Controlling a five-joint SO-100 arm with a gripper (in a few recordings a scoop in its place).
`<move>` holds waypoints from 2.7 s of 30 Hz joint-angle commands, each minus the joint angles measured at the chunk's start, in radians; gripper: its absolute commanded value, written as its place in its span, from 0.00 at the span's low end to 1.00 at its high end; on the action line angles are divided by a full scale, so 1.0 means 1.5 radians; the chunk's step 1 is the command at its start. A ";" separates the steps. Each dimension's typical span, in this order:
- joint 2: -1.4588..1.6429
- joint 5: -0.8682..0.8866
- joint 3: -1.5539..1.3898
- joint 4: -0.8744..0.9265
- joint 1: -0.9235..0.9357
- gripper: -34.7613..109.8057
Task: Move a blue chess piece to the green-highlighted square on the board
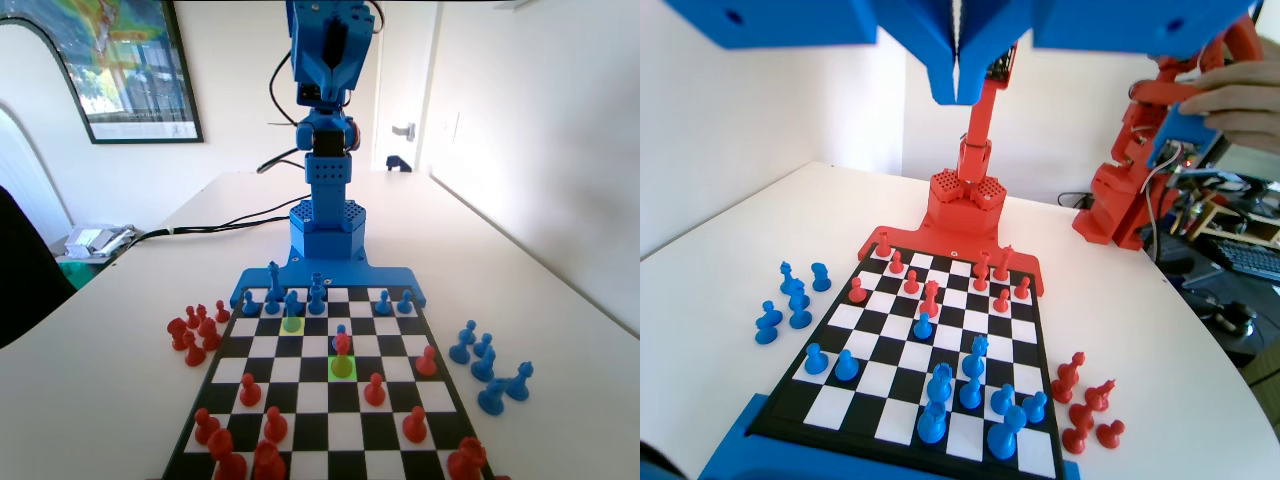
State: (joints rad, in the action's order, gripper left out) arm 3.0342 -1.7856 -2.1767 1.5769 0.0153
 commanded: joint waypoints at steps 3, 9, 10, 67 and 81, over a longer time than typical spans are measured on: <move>-0.044 0.016 0.048 -0.026 0.000 0.25; -0.151 0.038 0.112 -0.042 -0.016 0.25; -0.178 0.043 0.128 -0.042 -0.018 0.25; -0.952 0.118 0.156 -0.354 -0.033 0.32; -1.027 0.104 0.217 -0.376 -0.016 0.33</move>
State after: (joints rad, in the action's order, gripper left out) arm 1.4696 -1.6107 -1.8929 1.0247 0.0031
